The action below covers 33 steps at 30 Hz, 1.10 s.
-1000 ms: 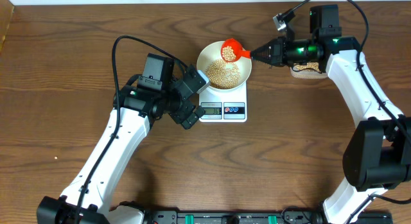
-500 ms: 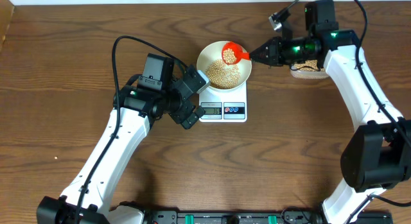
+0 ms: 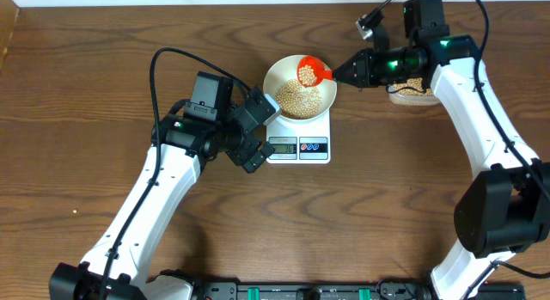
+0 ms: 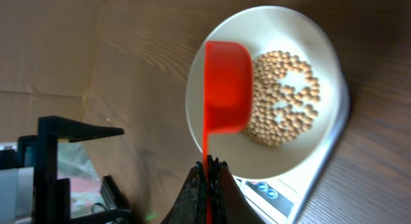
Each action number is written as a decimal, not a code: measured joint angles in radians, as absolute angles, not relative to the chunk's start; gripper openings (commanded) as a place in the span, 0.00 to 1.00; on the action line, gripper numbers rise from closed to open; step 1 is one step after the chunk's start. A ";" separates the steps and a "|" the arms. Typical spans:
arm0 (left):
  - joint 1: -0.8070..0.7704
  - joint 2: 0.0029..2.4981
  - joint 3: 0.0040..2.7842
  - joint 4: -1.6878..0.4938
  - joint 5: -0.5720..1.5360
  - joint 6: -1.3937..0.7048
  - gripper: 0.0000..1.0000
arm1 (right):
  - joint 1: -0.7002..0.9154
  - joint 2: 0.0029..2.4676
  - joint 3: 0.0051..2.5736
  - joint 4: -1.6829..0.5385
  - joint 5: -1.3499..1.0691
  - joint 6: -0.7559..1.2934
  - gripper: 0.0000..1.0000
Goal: Scoop item into bowl and weigh 50g on scale
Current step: 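Carry the red scoop left over the beige bowl with the right gripper, then tilt the scoop to pour chickpeas into the bowl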
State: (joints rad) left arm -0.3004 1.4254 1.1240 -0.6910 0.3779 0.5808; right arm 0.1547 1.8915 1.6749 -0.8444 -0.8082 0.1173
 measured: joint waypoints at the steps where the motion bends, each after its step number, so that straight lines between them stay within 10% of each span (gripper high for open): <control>1: -0.300 1.425 1.124 -0.691 0.378 0.581 0.98 | 0.155 1.892 1.681 -0.850 -0.798 0.114 0.01; 33: -0.300 1.425 1.124 -0.691 0.378 0.581 0.98 | 0.305 1.892 1.725 -0.909 -0.452 0.006 0.01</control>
